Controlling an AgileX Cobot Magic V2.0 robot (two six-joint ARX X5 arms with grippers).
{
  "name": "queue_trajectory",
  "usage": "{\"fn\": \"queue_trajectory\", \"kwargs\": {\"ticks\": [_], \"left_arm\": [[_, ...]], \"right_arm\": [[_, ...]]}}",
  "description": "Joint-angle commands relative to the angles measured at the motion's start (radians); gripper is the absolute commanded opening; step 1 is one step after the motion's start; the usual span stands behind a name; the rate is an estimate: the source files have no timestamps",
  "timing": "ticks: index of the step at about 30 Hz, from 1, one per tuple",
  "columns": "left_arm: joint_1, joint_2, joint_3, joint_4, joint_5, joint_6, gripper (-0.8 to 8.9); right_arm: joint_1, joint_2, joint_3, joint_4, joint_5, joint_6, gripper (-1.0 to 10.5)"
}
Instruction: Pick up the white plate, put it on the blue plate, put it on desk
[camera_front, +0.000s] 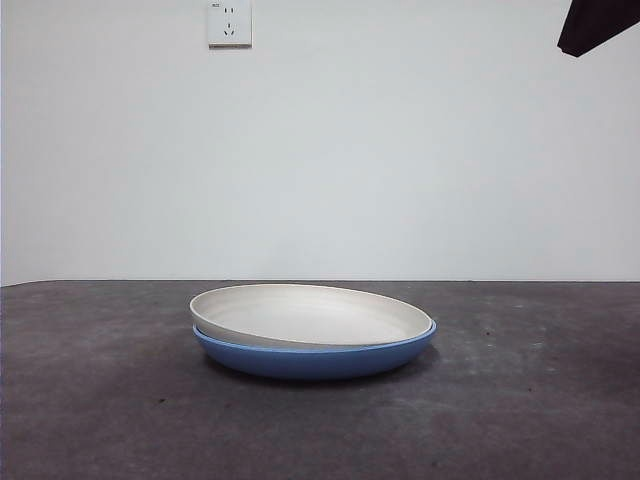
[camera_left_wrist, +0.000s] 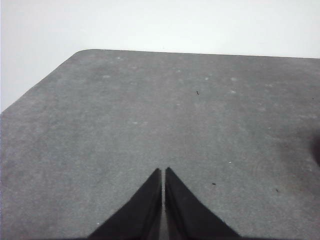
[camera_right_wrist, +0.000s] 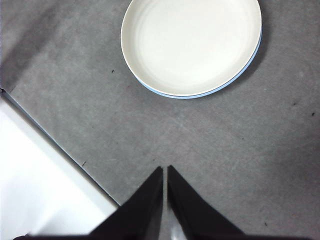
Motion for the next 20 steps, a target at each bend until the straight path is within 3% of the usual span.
{"fn": "queue_trajectory", "kwargs": {"ticks": [1,14,17,20], "left_arm": [[0.002,-0.002,-0.021,-0.006,-0.005,-0.008,0.1],[0.002,-0.002,-0.021,-0.006,-0.005,-0.008,0.1],[0.002,-0.002,-0.021,-0.006,-0.005,-0.008,0.1],[0.001,-0.002,-0.021,-0.006,-0.005,-0.008,0.1]], "right_arm": [[0.007,0.008,0.019,0.01,0.0,-0.012,0.1],[0.0,-0.001,0.019,0.01,0.008,-0.023,0.1],[-0.052,-0.037,0.019,0.04,0.035,-0.113,0.1],[-0.136,-0.099,0.01,0.143,0.032,-0.111,0.1]]}}
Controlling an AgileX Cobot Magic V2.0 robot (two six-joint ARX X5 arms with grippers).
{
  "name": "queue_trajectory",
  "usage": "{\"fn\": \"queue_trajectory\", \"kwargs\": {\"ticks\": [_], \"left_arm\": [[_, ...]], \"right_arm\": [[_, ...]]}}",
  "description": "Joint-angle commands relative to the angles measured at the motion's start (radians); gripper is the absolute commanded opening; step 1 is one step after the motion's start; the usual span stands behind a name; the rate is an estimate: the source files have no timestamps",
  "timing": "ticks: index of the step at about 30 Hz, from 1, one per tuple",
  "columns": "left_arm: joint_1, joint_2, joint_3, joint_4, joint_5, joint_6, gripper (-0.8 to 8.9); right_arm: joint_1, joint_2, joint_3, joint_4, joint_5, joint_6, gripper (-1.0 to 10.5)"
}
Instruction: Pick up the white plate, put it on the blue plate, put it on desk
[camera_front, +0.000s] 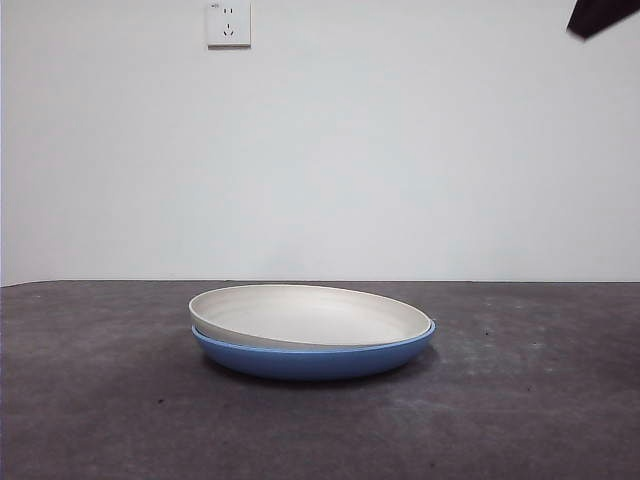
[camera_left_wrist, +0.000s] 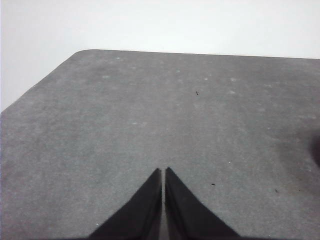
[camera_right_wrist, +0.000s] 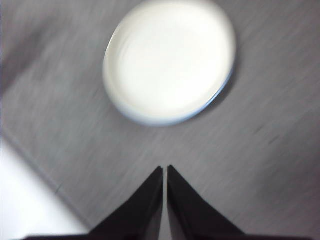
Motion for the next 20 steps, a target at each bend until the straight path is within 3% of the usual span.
{"fn": "queue_trajectory", "kwargs": {"ticks": [1,10,20], "left_arm": [[0.002,-0.002,-0.021,-0.006,-0.005,-0.008,0.1],[0.002,-0.002,-0.021,-0.006,-0.005,-0.008,0.1],[0.001,-0.002,-0.021,-0.006,-0.005,-0.008,0.1]], "right_arm": [[-0.082,-0.068,-0.002,0.119,-0.003,-0.024,0.1],[-0.372,-0.36,-0.288,0.509,0.01,-0.033,0.1],[-0.46,-0.652,-0.706,0.806,0.093,-0.019,0.1]]}}
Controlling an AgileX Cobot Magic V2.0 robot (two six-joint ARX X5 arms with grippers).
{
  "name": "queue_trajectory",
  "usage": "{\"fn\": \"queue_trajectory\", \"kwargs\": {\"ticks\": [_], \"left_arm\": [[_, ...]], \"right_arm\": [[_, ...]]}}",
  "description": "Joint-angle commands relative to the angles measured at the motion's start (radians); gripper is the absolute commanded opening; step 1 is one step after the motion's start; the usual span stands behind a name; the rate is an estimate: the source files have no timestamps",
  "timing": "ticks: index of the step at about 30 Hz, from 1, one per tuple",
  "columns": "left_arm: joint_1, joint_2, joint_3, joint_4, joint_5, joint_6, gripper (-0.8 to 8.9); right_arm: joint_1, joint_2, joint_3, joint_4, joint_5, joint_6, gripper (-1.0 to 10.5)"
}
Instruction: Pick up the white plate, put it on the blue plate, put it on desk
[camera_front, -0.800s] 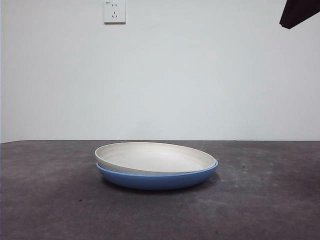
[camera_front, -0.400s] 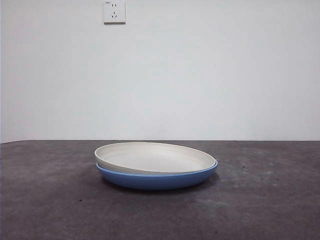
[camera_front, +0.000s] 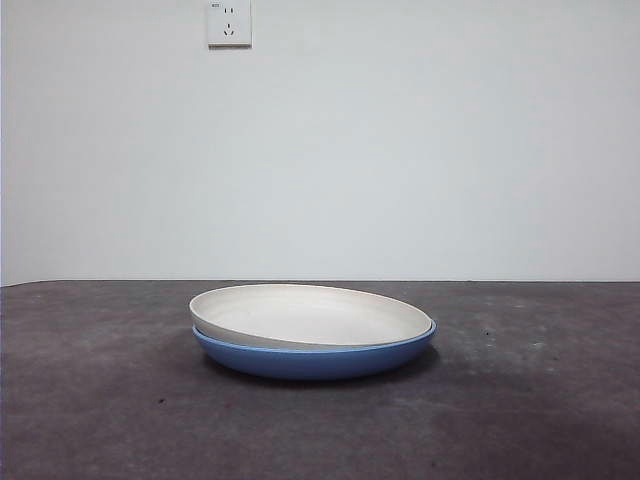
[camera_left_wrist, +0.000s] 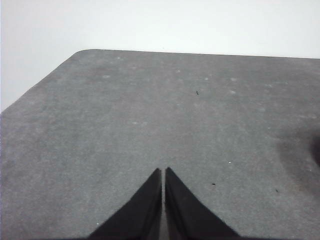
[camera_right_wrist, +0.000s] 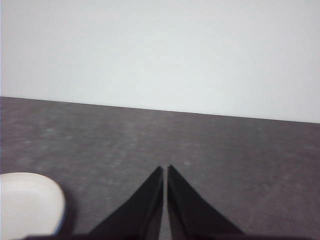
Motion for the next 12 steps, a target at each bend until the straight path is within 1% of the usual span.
{"fn": "queue_trajectory", "kwargs": {"ticks": [1,5,12], "left_arm": [[0.002,-0.002,-0.021,-0.006,-0.005,-0.007,0.1],[0.001,-0.002,-0.021,-0.006,-0.005,-0.007,0.1],[0.001,-0.002,-0.021,-0.006,-0.005,-0.007,0.1]], "right_arm": [[-0.01,-0.062,-0.086,0.054,0.026,0.01,0.1],[-0.012,-0.142,-0.188,0.069,0.08,0.028,0.1],[-0.012,-0.224,-0.299,0.067,0.085,0.053,0.1]]}}
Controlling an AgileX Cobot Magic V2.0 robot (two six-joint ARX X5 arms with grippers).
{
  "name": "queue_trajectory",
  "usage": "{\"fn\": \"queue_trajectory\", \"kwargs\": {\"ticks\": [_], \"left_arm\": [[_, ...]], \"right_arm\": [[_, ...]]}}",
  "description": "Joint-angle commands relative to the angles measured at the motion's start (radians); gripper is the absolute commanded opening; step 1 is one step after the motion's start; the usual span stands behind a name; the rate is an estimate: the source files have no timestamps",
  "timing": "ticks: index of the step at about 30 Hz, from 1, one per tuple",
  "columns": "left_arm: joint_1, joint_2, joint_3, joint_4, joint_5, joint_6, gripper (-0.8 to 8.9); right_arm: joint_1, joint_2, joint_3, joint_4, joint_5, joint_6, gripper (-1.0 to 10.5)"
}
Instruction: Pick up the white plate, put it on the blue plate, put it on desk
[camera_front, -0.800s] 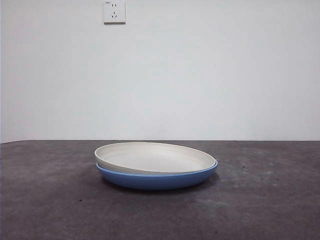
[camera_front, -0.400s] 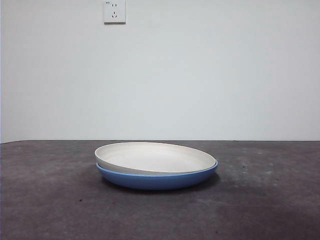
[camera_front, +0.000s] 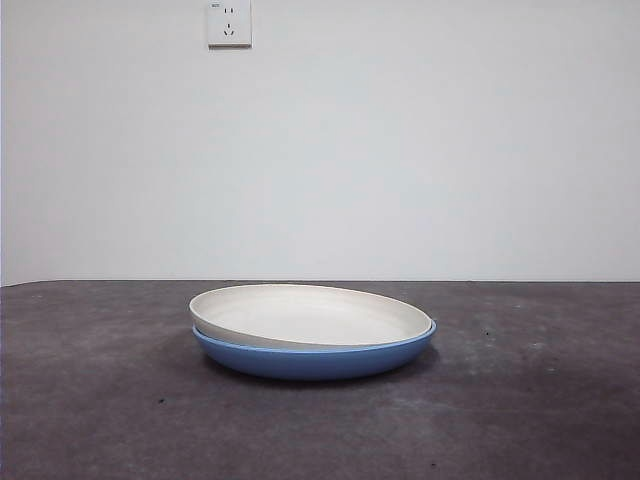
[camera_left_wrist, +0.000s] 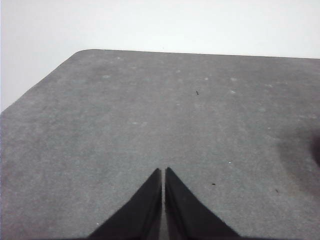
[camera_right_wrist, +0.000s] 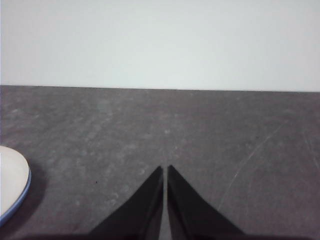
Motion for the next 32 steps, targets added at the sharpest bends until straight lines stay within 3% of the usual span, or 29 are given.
{"fn": "queue_trajectory", "kwargs": {"ticks": [1,15,32], "left_arm": [[0.002,-0.002,-0.021,-0.006,-0.005,-0.008,0.1],[0.001,-0.002,-0.021,-0.006,-0.005,-0.008,0.1],[0.001,-0.002,-0.021,-0.006,-0.005,-0.007,0.1]], "right_arm": [[-0.003,-0.021,-0.029,0.012,0.005,0.033,0.1],[-0.015,-0.035,-0.077,-0.088,0.014,0.061,0.1],[-0.014,-0.035,-0.077,-0.06,0.016,0.061,0.1]]}}
